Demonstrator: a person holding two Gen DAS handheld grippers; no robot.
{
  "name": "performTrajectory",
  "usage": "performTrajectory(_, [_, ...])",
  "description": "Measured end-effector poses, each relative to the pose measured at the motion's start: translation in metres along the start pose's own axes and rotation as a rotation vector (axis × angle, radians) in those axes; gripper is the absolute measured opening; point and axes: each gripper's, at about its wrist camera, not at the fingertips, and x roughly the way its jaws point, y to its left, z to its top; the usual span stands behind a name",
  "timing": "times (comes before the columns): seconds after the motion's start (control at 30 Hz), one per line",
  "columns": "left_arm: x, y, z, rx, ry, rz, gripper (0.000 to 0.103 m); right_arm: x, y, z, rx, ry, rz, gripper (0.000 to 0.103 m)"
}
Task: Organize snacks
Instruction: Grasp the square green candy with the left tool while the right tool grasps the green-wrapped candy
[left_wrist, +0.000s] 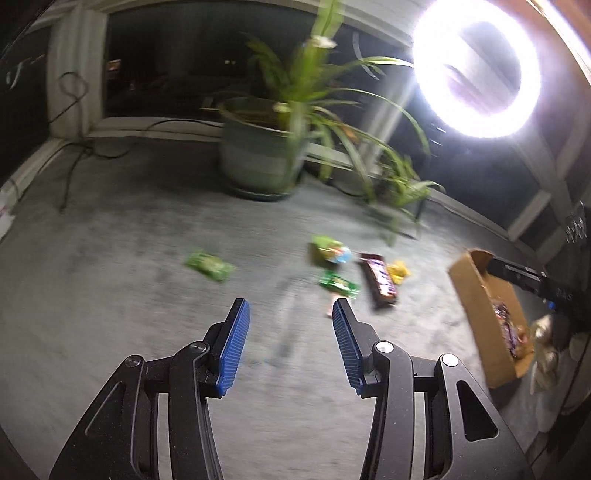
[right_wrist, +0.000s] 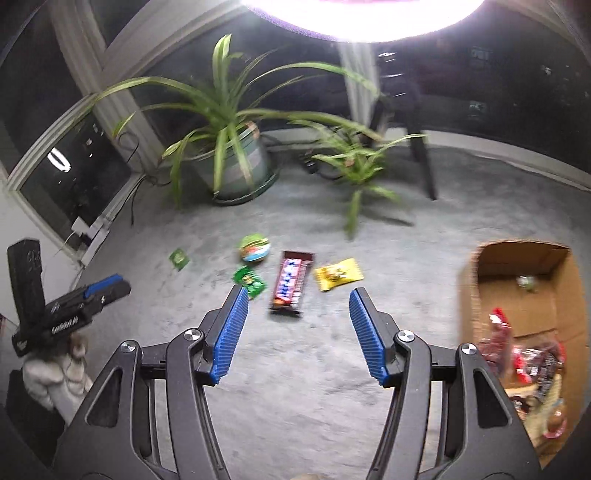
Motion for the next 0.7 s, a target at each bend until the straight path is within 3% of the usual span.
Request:
performTrajectory(0.23, [0.019,0.035,0.007,0.024,0.029,0.046,0.045,0.045,0.046,0.006,-0.114,0.074,0.041,0.060])
performTrajectory(0.43, [0.038,0.046,0.008,0.013,0.078,0.029,0.045,0.084,0.069,0.007,-0.214,0.131,0.031,0.059])
performTrajectory(0.57, [0.051,0.051,0.011,-0.032,0.095,0.010,0.045,0.109,0.073,0.008,-0.239,0.175,0.036,0.049])
performTrajectory(0.7, [0.064,0.051,0.016,-0.034,0.111,0.011,0.045,0.127,0.075,0.009,-0.272,0.203,0.026,0.048])
